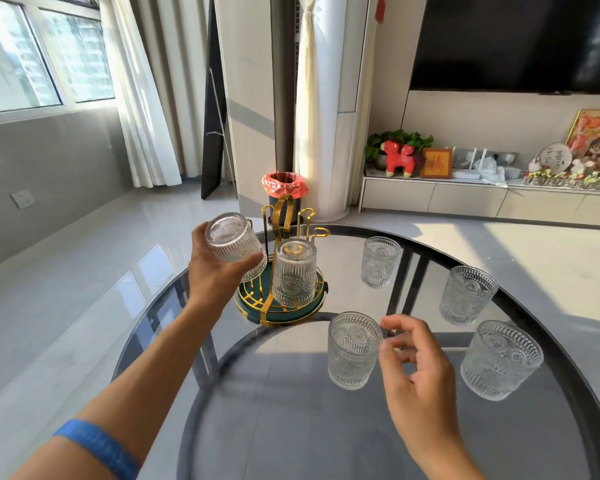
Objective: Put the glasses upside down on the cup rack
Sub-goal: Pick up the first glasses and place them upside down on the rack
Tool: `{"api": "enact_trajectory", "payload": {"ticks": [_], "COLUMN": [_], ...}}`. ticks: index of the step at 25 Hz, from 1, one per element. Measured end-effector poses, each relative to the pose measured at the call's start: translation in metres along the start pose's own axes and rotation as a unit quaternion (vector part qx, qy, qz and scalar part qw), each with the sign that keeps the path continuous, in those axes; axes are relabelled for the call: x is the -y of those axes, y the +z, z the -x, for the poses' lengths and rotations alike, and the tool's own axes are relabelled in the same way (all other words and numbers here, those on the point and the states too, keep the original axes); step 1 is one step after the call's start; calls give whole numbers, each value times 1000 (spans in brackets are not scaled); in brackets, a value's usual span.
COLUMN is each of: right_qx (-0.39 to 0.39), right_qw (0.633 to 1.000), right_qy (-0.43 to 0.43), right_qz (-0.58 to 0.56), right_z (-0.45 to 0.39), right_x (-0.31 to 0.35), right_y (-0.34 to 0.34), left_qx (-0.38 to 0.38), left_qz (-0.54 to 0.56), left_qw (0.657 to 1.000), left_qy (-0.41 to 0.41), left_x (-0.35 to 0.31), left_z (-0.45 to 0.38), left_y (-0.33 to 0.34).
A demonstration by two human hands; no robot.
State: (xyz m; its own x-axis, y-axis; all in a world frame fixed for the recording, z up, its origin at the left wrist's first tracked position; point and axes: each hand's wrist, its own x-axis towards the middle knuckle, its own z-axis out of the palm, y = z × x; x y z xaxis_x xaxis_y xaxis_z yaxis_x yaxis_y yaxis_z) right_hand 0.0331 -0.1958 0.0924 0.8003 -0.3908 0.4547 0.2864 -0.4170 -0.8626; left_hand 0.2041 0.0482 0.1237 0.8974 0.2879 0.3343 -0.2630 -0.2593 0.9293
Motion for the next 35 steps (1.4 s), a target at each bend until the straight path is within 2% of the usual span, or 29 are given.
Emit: {"api": "enact_trajectory", "payload": {"ticks": [8,11,16,18,21,24,30,32,35], "right_qx": [81,102,156,163,149,141,181,184,141], "right_qw": [985,976,963,962,957,954,962,967,981], "right_qy": [146,180,200,183,168,176,172,159,133], "right_qz": [41,62,95,125,186,198,110,80,5], "right_z": [10,14,16,13,7,3,2,-5,-33], "right_x": [-47,-57,-63,-62,-58,-57,-60,-56,-37], "right_y": [4,7,11,17,29,35,19,11,8], "left_qx": [13,21,92,90,59,99,281,283,267], "left_qz": [-105,-111,-123,-169,-196,-255,-392,-396,-398], "left_qw": [994,993,987,981,975,941,838,829,830], "left_qy": [-17,-32,-45,-18,91,199,254,274,287], "left_x": [18,20,18,14,-10,-47,-75,-77,-78], "left_z": [3,3,10,19,21,2,-47,-61,-71], "left_y": [12,12,-2,-11,-21,-13,28,26,24]}}
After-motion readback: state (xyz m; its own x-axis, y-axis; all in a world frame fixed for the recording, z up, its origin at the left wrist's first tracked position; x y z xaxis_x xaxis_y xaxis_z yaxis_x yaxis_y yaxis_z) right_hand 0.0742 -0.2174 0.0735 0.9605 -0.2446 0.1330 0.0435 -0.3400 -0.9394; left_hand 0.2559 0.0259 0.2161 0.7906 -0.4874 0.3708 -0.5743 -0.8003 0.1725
